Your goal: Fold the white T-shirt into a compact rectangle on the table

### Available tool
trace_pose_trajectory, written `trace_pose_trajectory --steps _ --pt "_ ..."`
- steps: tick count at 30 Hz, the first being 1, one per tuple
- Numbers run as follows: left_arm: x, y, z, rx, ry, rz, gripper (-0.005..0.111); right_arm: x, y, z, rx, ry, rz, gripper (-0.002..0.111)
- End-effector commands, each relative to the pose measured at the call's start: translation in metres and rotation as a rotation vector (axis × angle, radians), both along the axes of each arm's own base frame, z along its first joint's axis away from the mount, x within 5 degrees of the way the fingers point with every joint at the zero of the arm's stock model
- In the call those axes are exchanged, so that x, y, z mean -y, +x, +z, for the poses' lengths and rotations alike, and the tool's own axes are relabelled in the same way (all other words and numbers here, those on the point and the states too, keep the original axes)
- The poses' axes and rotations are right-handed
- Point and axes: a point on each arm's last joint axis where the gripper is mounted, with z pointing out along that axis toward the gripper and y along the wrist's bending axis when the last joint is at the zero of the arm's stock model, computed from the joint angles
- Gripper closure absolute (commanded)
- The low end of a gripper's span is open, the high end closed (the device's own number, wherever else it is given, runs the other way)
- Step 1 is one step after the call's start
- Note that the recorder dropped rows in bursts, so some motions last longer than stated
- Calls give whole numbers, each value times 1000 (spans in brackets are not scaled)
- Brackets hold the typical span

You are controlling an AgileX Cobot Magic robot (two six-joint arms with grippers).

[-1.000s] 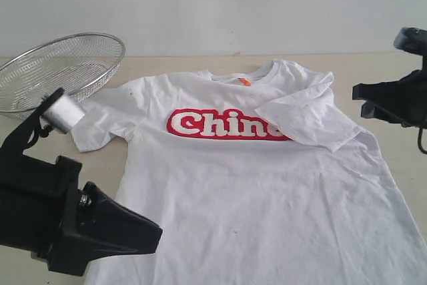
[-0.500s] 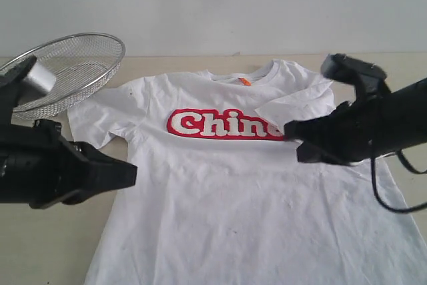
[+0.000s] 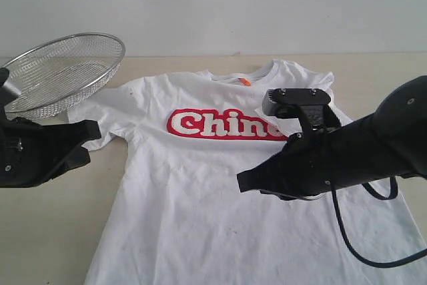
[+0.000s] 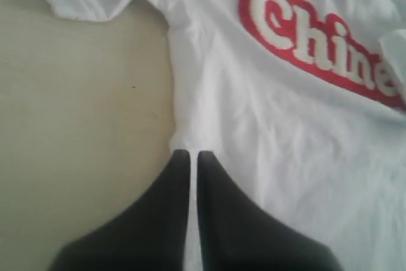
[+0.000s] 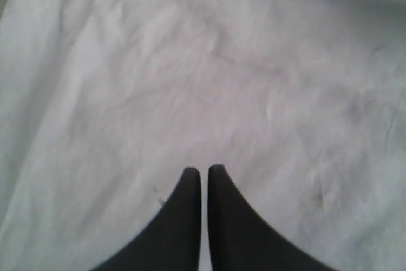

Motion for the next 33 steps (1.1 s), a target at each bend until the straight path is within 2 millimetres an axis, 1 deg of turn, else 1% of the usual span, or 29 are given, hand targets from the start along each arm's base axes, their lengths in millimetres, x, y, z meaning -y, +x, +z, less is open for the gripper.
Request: trace_pose_trajectory --steps 1,3,5,9,10,11,16,21,27,29,33 --pt "-12 20 -13 -49 13 91 102 1 0 3 41 -28 25 109" --pt "-16 27 -20 -70 23 124 99 2 1 3 48 -34 28 109" --pt "-19 36 -25 -90 23 143 90 2 1 3 55 -41 37 109" --pt "-16 51 -37 -139 -1 180 62 2 2 3 68 -51 38 109" --pt "-16 54 -41 -160 -20 209 58 3 2 3 72 -54 34 109" --pt "-15 58 -44 -173 -32 228 56 3 2 4 74 -55 34 109" --pt "-9 81 -60 -212 -53 258 55 2 1 3 73 -62 57 109" --pt "-7 92 -70 -249 -107 348 55 2 0 3 73 -66 75 109" --pt "-10 99 -71 -228 -125 437 55 2 0 3 76 -69 80 109" --pt "-13 100 -70 -218 -141 496 55 2 0 3 76 -69 80 109" --pt "-20 103 -69 -161 -100 548 55 2 0 2 75 -68 82 109"
